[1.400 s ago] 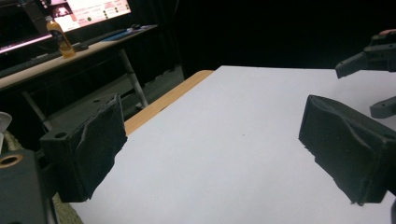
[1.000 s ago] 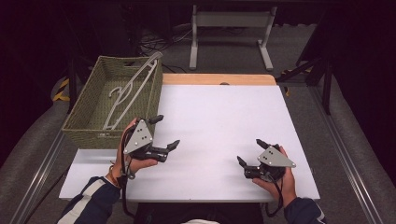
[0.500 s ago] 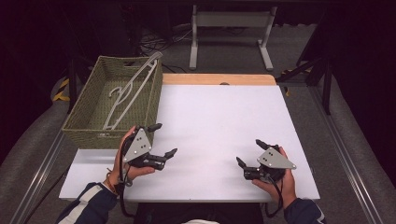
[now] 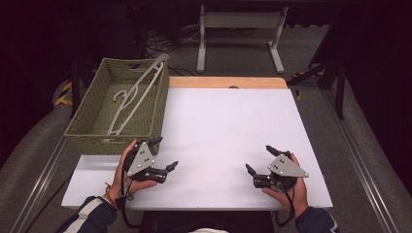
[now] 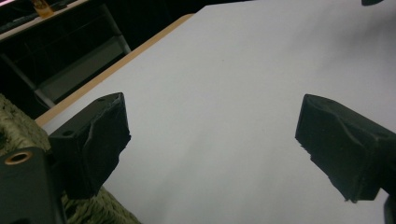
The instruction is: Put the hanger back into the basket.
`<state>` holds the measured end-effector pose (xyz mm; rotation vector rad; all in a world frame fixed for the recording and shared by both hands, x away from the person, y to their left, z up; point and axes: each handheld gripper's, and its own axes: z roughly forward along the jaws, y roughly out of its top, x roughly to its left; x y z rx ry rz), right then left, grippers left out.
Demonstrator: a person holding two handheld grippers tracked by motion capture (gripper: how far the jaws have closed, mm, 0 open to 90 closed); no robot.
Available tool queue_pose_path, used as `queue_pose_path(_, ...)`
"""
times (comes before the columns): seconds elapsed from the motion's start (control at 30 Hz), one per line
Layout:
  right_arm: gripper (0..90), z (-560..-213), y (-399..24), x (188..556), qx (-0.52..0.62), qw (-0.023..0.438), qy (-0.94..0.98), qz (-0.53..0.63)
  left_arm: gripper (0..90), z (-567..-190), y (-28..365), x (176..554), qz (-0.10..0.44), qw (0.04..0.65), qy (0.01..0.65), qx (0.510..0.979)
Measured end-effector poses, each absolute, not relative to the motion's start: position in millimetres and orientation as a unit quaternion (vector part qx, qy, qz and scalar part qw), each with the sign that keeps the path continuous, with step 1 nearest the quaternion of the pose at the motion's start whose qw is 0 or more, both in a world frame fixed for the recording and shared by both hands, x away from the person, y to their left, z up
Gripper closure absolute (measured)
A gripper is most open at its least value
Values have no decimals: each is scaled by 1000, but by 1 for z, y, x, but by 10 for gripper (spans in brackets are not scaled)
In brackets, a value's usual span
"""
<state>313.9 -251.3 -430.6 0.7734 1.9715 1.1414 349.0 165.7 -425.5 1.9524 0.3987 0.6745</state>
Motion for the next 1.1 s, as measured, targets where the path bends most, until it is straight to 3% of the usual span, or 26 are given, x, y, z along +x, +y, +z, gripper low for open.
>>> queue_pose_path(1.1,97,-437,-261,318,317,361,763,433,32,-452,227,337,284,473,272,788)
